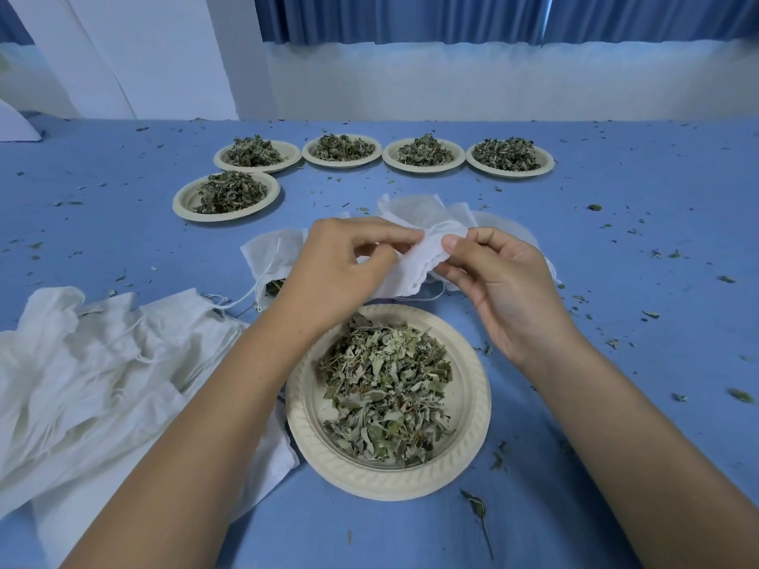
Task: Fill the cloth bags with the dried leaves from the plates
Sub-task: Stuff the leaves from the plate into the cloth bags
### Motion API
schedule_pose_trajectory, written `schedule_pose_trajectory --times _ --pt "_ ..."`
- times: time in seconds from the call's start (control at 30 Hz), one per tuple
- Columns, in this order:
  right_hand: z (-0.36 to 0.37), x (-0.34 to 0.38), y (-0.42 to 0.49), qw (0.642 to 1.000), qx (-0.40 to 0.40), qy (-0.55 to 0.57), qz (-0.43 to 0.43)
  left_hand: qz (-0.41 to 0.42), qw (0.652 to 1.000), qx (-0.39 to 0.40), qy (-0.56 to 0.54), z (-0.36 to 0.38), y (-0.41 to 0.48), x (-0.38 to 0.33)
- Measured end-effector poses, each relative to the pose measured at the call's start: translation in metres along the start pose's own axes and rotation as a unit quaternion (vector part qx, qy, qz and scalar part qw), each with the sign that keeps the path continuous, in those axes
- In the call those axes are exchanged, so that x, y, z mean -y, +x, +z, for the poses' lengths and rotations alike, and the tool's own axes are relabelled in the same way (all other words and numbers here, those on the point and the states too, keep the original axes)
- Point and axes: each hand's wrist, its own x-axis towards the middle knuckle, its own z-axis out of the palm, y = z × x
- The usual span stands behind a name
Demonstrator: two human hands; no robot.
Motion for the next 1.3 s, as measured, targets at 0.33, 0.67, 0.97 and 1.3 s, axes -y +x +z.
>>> schedule_pose_trajectory --times 0.33,0.67,0.97,1.3 --pt "0.0 -0.002 0.001 1.0 0.027 0.012 -0.007 -0.016 0.999 0.027 -0.008 0.004 -0.001 0.001" --pt "0.005 -0.009 -0.008 0.936 0.094 -0.309 -0.141 -0.105 0.983 -0.104 -0.112 -0.016 0.005 -0.003" --pt "0.018 -0.018 -0.024 0.699 0.361 -0.601 -0.142 0.103 0.947 -0.171 0.25 -0.033 0.01 0.014" --pt "0.005 -0.001 -0.021 0.683 0.417 -0.593 -0.092 -0.137 0.975 0.099 0.143 -0.013 0.005 0.02"
